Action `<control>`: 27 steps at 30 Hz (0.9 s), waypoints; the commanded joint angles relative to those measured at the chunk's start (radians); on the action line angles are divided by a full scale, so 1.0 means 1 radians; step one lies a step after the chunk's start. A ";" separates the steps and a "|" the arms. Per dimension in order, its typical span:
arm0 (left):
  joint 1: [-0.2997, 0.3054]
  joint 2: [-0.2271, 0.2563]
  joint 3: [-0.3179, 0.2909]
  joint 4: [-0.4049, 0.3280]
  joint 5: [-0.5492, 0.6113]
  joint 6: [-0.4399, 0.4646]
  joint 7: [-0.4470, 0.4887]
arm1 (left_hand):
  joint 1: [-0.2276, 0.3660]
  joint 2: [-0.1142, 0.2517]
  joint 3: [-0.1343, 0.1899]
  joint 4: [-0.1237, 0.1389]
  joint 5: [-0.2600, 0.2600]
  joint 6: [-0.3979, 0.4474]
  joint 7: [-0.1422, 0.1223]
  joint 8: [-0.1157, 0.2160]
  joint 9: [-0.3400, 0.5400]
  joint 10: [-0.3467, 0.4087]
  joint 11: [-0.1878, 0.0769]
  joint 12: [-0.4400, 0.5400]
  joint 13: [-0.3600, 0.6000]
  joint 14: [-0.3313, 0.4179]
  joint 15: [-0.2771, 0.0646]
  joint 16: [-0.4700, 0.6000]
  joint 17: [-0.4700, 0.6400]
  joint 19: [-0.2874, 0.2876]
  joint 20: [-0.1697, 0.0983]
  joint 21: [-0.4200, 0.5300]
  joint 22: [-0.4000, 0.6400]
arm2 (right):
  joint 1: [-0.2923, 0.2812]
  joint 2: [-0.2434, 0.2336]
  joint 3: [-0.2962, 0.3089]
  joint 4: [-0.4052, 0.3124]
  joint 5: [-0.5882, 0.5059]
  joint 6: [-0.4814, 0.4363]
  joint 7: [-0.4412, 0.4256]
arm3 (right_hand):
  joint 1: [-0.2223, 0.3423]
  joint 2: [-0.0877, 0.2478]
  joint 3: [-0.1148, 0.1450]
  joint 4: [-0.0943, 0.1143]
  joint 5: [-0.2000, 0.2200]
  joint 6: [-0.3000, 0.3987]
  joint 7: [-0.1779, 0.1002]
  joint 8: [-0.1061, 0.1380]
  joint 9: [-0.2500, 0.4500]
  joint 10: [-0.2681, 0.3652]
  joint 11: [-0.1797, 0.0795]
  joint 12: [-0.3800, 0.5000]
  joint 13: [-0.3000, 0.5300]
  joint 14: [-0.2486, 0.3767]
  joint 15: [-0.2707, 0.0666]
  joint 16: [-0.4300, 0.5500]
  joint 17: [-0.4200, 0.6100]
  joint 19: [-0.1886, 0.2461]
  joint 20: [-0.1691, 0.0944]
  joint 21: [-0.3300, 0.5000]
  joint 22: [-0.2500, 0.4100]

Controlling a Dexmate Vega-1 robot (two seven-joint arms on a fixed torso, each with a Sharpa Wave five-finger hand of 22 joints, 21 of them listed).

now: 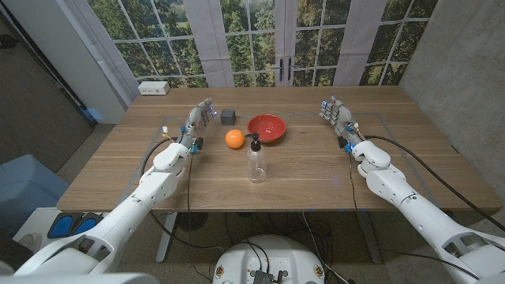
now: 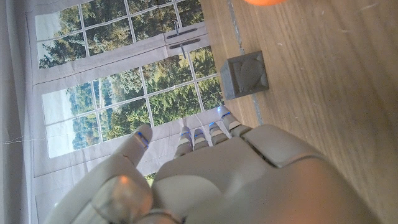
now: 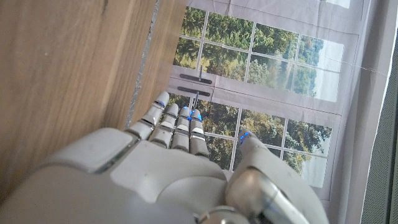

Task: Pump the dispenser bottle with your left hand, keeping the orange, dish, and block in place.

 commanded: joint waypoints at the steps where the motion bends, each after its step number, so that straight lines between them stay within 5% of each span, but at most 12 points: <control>1: 0.007 -0.002 -0.009 -0.026 -0.024 0.011 0.000 | 0.005 0.065 0.010 0.000 0.008 0.005 -0.003 0.007 0.002 -0.001 -0.006 0.009 0.005 0.000 -0.046 0.006 0.003 0.008 -0.094 0.003 0.002 | 0.041 0.040 -0.001 0.106 0.060 0.023 0.128 | 0.003 0.014 0.012 0.003 0.004 0.006 -0.001 0.005 0.004 0.001 -0.002 0.007 -0.001 0.003 -0.008 0.003 -0.001 0.008 -0.036 -0.003 0.004; 6: 0.002 0.008 -0.009 -0.023 -0.016 0.008 -0.009 | 0.004 0.066 0.010 -0.002 0.009 0.006 -0.005 0.008 0.002 0.002 -0.006 0.010 0.005 0.002 -0.046 0.006 0.002 0.010 -0.094 0.001 0.002 | 0.016 0.038 -0.001 0.073 0.033 0.035 0.068 | -0.001 0.019 0.014 0.006 0.004 0.006 -0.001 0.006 0.003 0.001 -0.002 0.008 -0.005 0.005 -0.008 0.003 -0.003 0.013 -0.038 -0.006 0.004; 12: 0.001 0.013 -0.009 -0.020 -0.018 0.007 -0.021 | 0.004 0.063 0.011 -0.008 0.010 0.009 -0.008 0.009 0.002 0.006 -0.009 0.012 0.005 0.007 -0.042 0.006 0.000 0.020 -0.081 -0.002 0.003 | -0.006 0.040 0.000 0.040 0.032 0.038 0.048 | 0.011 0.011 0.020 -0.020 0.002 0.015 0.007 0.011 0.003 0.013 0.000 0.014 -0.014 0.020 0.004 0.004 -0.019 0.026 -0.023 -0.016 0.005; 27: 0.002 0.012 -0.010 -0.022 -0.024 0.000 -0.034 | 0.006 0.053 0.008 -0.026 0.010 0.011 -0.015 0.010 0.002 0.015 -0.006 0.015 0.005 0.013 -0.040 0.003 -0.004 0.034 -0.068 -0.009 0.003 | -0.068 0.040 0.007 -0.023 0.001 0.074 -0.033 | 0.019 0.013 0.023 -0.040 -0.002 0.019 0.010 0.013 0.002 0.018 0.005 0.016 -0.023 0.032 0.012 0.012 -0.024 0.041 -0.010 -0.025 0.006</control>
